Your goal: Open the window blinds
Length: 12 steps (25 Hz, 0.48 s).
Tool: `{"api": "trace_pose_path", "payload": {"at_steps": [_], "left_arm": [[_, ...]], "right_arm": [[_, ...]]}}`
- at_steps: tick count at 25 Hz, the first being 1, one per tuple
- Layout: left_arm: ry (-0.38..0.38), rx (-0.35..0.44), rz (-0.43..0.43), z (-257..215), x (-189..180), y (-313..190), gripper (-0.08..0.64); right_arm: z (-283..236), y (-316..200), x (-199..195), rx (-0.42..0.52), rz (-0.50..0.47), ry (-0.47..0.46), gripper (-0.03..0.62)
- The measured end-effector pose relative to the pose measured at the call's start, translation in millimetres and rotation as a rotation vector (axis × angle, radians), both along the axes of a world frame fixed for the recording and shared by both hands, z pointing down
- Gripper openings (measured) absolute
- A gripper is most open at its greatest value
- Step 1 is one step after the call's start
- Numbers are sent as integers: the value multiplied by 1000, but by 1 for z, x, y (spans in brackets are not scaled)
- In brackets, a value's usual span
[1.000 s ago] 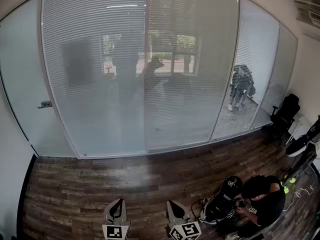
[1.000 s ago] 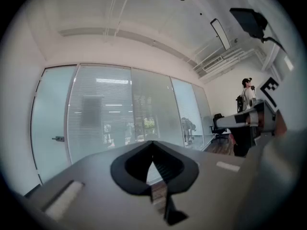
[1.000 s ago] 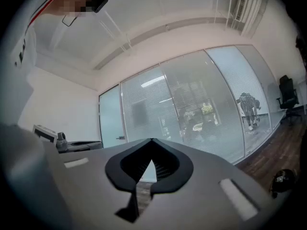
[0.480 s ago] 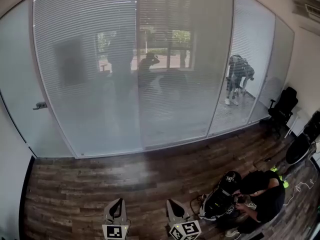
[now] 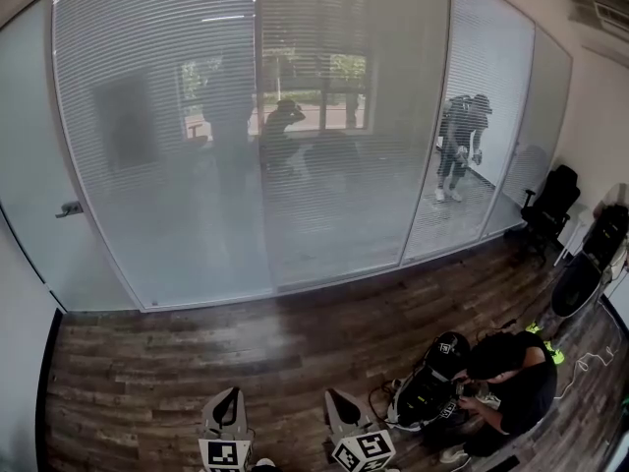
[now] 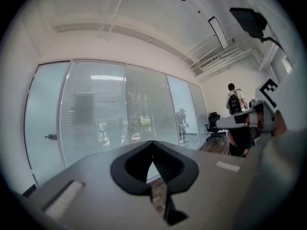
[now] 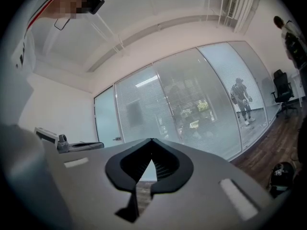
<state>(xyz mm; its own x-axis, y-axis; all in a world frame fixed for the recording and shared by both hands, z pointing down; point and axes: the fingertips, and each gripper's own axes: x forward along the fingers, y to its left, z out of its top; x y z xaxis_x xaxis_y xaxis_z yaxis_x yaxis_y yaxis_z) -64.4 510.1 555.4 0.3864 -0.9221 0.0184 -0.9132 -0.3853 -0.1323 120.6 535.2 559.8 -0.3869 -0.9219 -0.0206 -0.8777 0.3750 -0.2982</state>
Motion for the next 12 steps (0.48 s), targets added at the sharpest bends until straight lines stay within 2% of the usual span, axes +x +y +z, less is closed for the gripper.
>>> {"api": "trace_pose_path", "payload": {"at_steps": [6,12], "left_arm": [[-10,17,7,3,-3,-18,0],[-1,11,24,12,1,-54,0]], "right_arm": [[9,-16,-4,-17,0,-5,0],[11,-45,-5,4,0,25,0]]}}
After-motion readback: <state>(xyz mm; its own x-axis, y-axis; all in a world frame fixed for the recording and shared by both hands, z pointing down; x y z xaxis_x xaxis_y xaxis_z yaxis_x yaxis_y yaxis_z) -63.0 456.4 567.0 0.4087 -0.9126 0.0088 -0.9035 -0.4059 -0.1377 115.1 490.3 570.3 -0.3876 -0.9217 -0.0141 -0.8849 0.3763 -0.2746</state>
